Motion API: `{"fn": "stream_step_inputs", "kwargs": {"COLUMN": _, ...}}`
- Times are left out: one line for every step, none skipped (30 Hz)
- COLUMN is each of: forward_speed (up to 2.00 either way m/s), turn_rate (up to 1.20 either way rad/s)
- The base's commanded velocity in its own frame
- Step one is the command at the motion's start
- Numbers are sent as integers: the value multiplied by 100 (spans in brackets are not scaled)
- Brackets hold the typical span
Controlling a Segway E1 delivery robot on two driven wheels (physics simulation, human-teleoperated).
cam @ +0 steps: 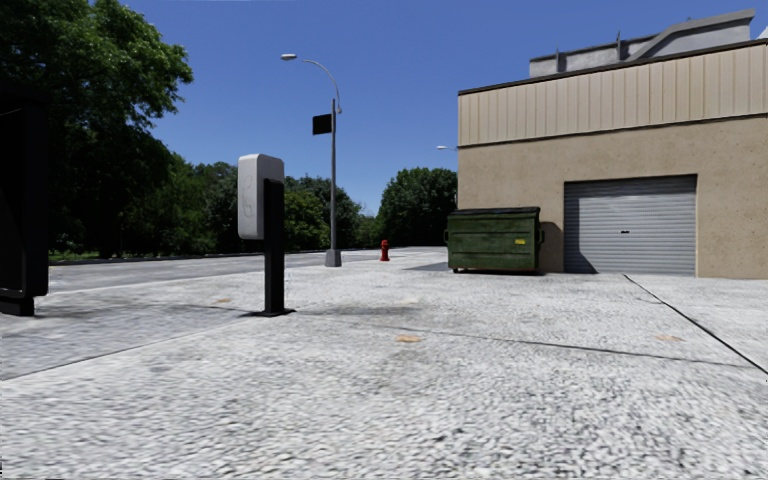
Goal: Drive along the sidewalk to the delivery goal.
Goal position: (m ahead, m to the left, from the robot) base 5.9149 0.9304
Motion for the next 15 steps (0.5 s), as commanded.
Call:
{"fn": "stream_step_inputs", "kwargs": {"forward_speed": 188, "turn_rate": 0}}
{"fn": "stream_step_inputs", "kwargs": {"forward_speed": 180, "turn_rate": 0}}
{"fn": "stream_step_inputs", "kwargs": {"forward_speed": 178, "turn_rate": 0}}
{"fn": "stream_step_inputs", "kwargs": {"forward_speed": 178, "turn_rate": 0}}
{"fn": "stream_step_inputs", "kwargs": {"forward_speed": 178, "turn_rate": 0}}
{"fn": "stream_step_inputs", "kwargs": {"forward_speed": 178, "turn_rate": 11}}
{"fn": "stream_step_inputs", "kwargs": {"forward_speed": 180, "turn_rate": 16}}
{"fn": "stream_step_inputs", "kwargs": {"forward_speed": 182, "turn_rate": 17}}
{"fn": "stream_step_inputs", "kwargs": {"forward_speed": 182, "turn_rate": 17}}
{"fn": "stream_step_inputs", "kwargs": {"forward_speed": 182, "turn_rate": 17}}
{"fn": "stream_step_inputs", "kwargs": {"forward_speed": 182, "turn_rate": 13}}
{"fn": "stream_step_inputs", "kwargs": {"forward_speed": 182, "turn_rate": 2}}
{"fn": "stream_step_inputs", "kwargs": {"forward_speed": 182, "turn_rate": 0}}
{"fn": "stream_step_inputs", "kwargs": {"forward_speed": 182, "turn_rate": 0}}
{"fn": "stream_step_inputs", "kwargs": {"forward_speed": 182, "turn_rate": 0}}
